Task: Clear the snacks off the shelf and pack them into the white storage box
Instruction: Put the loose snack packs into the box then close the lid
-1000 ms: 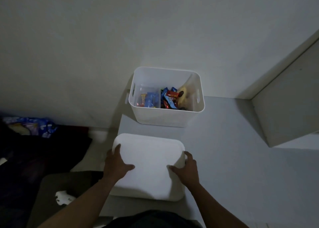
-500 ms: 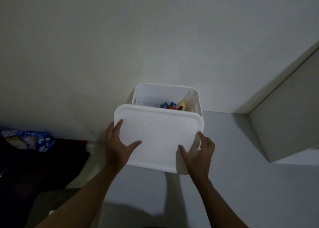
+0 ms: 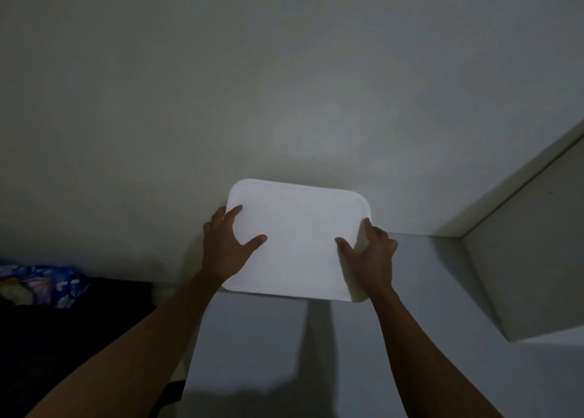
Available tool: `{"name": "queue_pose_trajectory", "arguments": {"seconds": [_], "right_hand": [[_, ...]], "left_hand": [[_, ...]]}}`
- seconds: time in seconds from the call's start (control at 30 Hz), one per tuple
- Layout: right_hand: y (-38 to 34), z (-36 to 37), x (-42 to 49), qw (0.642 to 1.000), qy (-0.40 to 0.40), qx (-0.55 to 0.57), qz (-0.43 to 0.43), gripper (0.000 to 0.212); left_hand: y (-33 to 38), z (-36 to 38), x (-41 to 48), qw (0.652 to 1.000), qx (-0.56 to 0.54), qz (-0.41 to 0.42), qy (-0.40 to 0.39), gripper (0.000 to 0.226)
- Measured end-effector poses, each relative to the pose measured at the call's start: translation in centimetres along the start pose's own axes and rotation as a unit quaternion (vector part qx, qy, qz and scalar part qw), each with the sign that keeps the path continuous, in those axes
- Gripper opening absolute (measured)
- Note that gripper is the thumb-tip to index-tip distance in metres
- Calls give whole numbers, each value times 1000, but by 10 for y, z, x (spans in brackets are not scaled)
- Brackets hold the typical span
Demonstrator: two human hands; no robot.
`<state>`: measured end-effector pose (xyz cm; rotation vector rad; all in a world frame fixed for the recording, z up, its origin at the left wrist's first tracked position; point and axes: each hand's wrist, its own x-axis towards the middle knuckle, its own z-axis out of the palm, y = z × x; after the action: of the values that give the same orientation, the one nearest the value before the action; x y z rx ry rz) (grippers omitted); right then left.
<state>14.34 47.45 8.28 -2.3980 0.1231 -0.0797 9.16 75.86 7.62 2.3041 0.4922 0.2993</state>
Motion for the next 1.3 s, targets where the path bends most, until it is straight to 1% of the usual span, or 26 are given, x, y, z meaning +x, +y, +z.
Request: {"name": "queue_pose_trajectory", "arguments": {"seconds": [0.13,0.27,0.43,0.5,0.57,0.67,0.77,0.9,1.03,1.1,1.17,1.2,1.27,1.3], "right_hand": [[-2,9,33,997,-7,-79,10,76],[-2,11,51,998,-26,-58,22,67],[4,14,57,997,-58,23,36,77],[3,14,58,996,-72,16,41,78],[0,16,58,995,-85,-22,38,76],[-3,18,57,993,-90,-74,34,73],[-3,20,56,992,-74,-98,34,71],[-3,23,54,993,-26,-108,28,66],[-2,24,54,994,-28,-97,47,68],[-2,23,53,997,-31,-60,42,69],[-3,21,51,999,-15,-37,5,67],[-3,19,50,999,-4,-48,-21,64],[0,19,47,990,7,-115,-79,54],[3,21,43,983,-4,-152,-107,50]], "left_hand": [[1,10,28,999,-13,-12,-27,88],[2,21,46,997,-17,-37,-69,87],[2,24,54,995,-4,-27,-97,88],[2,21,57,992,16,-27,-120,90],[3,19,57,989,48,-29,-134,92],[5,23,51,988,106,-25,-108,96],[7,29,47,988,140,-12,-70,97],[4,32,45,985,169,13,-39,88],[4,32,41,985,163,57,5,77],[5,28,41,982,160,102,18,66],[7,24,41,973,179,143,34,57],[10,22,39,965,208,156,34,54],[14,19,31,946,271,175,19,54],[15,20,24,942,282,181,8,58]]}}
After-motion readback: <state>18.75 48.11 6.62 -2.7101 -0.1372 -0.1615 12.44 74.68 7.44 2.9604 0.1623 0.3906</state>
